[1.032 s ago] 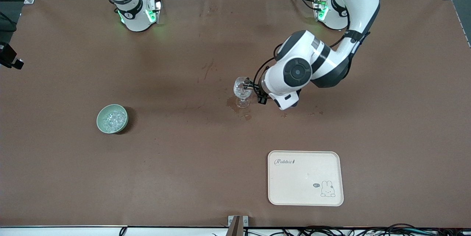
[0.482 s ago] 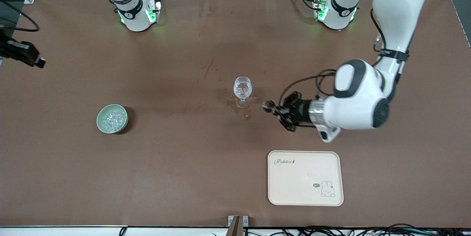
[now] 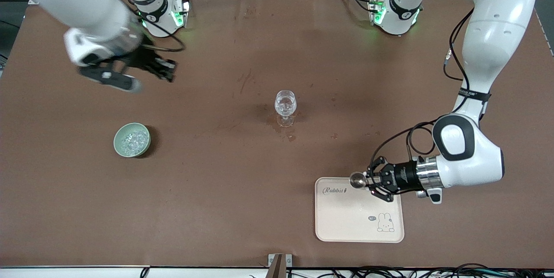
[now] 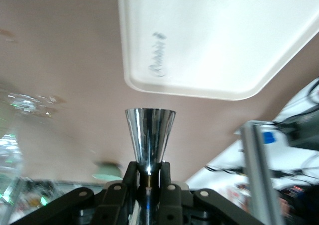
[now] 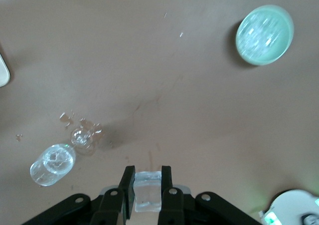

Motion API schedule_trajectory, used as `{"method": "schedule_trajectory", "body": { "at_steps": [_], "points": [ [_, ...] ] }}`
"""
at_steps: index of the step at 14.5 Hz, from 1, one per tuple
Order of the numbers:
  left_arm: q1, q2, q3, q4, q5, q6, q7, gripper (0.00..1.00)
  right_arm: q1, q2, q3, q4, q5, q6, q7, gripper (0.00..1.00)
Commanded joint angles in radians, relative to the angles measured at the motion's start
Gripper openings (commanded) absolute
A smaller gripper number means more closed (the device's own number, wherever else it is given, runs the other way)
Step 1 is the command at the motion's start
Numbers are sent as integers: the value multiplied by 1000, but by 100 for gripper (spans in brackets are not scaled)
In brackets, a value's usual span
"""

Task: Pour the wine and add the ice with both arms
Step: 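Set the jigger on the tray with the left gripper while the right gripper brings ice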

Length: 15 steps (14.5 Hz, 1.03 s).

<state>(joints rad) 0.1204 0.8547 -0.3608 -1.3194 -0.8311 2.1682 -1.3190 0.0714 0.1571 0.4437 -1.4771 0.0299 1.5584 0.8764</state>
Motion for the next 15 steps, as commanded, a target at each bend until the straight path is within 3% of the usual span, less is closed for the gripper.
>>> {"method": "schedule_trajectory", "body": {
  "at_steps": [1, 7, 10, 13, 14, 15],
  "points": [
    [44, 95, -10, 57, -110, 8, 102, 0, 121, 96, 0, 32, -31, 64, 190, 0],
    [117, 213, -10, 52, -235, 2, 273, 0, 260, 271, 1, 116, -34, 205, 464, 0],
    [142, 242, -9, 51, -308, -14, 322, 1, 310, 337, 1, 136, -83, 285, 551, 0],
    [147, 245, -9, 42, -321, -25, 320, 18, 352, 400, -2, 184, -99, 290, 582, 0],
    [147, 244, -9, 42, -321, -25, 320, 34, 361, 419, -2, 190, -100, 295, 590, 1],
    [150, 242, -9, 42, -321, -25, 314, 57, 370, 436, -3, 192, -105, 308, 595, 1]
  ]
}}
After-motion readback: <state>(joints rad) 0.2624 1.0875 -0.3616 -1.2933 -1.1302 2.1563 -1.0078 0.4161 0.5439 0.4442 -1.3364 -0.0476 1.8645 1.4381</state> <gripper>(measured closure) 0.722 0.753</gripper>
